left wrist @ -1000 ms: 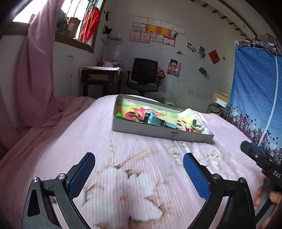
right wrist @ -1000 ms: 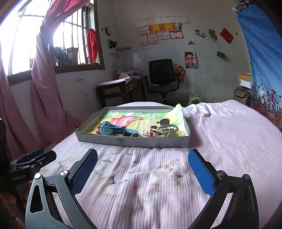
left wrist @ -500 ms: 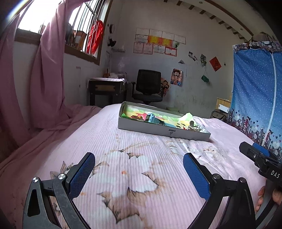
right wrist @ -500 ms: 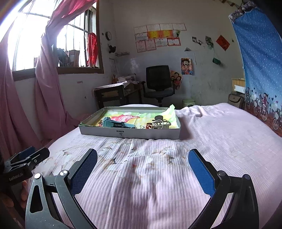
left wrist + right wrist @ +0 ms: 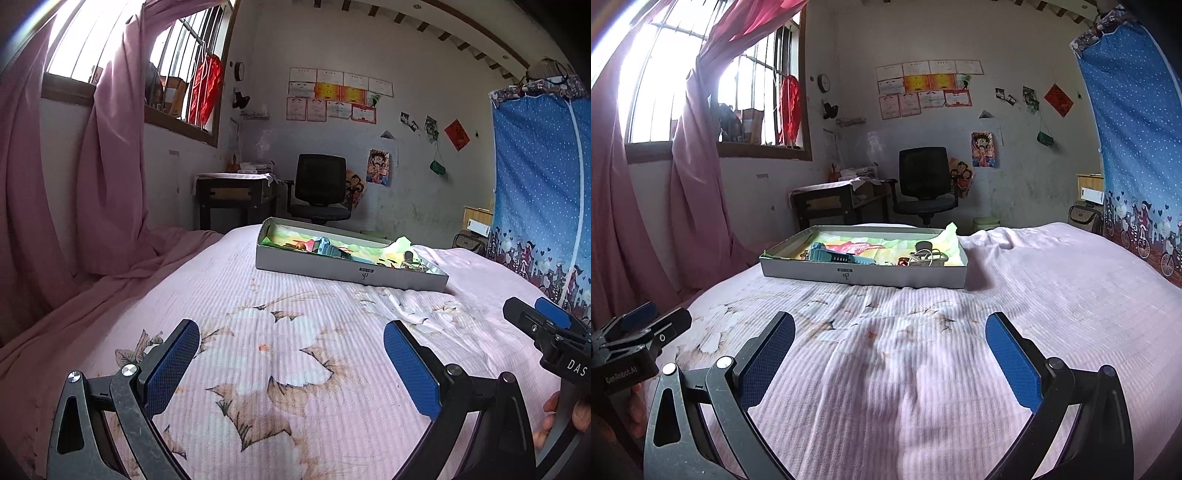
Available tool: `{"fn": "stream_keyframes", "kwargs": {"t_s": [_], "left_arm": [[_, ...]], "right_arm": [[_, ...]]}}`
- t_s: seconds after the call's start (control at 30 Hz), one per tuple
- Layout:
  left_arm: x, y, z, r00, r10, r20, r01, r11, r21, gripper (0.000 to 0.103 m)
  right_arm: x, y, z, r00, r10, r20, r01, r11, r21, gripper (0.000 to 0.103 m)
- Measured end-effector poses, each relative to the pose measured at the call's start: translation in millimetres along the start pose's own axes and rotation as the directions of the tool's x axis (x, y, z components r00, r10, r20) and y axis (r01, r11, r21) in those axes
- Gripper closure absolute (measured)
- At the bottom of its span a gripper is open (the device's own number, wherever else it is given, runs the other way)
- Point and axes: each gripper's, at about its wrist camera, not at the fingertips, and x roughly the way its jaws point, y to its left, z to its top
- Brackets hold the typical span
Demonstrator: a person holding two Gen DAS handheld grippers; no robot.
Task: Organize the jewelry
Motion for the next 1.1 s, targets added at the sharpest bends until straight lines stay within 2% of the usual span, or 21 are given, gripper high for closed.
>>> {"fn": "stream_keyframes", "kwargs": {"t_s": [1.1], "left_arm": [[-1.2,-4.1,-2.1,1.000,0.009,0.012,-0.009,1.000,0.006,0.002]], "right_arm": [[0.2,-5.5,-0.8,1.000,-0.014,-0.003,0.014,1.000,0.001,0.002]]}}
